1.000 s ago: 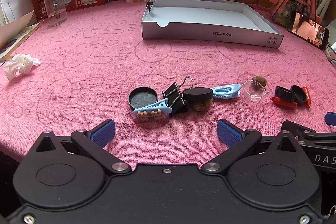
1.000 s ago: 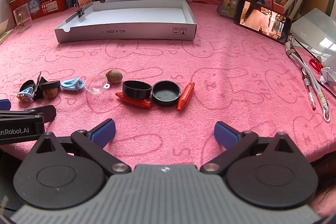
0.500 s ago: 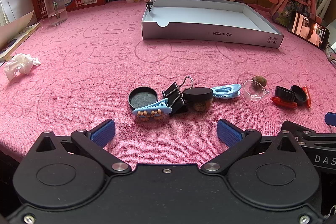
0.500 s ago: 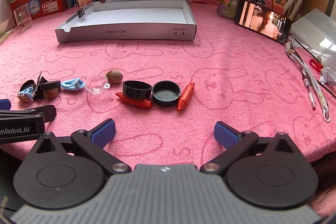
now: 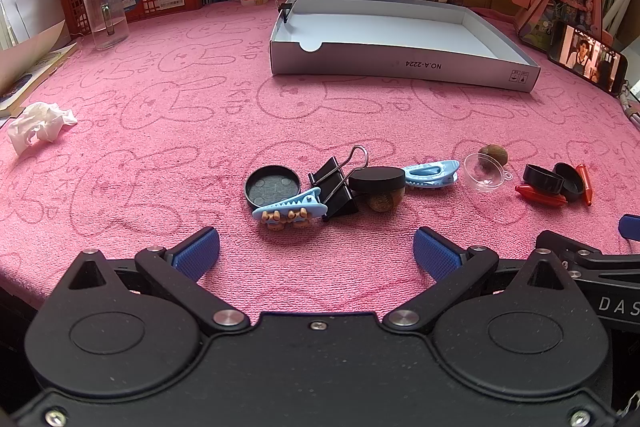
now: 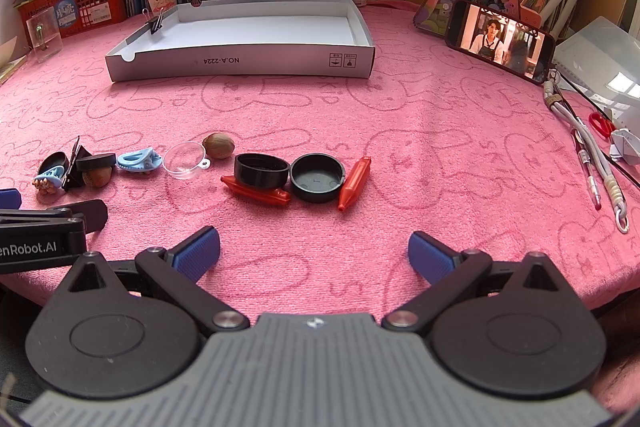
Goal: Organize rigid objects
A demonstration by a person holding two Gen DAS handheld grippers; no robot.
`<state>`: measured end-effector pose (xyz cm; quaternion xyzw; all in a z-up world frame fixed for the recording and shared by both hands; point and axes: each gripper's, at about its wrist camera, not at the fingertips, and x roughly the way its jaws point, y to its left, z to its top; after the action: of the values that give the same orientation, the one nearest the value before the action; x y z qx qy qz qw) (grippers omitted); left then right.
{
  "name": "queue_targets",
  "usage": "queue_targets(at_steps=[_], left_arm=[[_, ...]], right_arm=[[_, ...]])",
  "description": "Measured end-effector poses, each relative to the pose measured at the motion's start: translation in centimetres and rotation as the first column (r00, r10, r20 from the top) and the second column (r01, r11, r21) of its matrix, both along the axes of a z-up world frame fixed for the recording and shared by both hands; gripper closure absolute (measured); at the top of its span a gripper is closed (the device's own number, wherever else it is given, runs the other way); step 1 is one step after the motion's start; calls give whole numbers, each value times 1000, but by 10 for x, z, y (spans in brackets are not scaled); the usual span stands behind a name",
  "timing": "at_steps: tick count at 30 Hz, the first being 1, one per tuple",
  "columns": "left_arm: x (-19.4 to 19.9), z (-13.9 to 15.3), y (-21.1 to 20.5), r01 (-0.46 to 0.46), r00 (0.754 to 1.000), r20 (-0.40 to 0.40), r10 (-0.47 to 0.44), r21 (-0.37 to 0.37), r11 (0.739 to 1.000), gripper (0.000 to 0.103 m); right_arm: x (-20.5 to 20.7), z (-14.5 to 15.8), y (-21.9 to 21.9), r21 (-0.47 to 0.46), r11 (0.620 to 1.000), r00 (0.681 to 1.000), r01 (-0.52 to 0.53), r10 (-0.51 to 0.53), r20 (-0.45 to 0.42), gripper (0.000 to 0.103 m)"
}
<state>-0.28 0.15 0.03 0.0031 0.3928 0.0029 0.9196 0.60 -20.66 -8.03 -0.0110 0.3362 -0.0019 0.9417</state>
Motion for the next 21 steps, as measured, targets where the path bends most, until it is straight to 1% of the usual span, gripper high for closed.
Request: queue_targets(at_steps=[21], left_arm=[[2,0,-3,-7,1000,4,7,1,1000,0]], right_arm=[[-2,0,-1,2,1000,1000,-2,2,7,0]])
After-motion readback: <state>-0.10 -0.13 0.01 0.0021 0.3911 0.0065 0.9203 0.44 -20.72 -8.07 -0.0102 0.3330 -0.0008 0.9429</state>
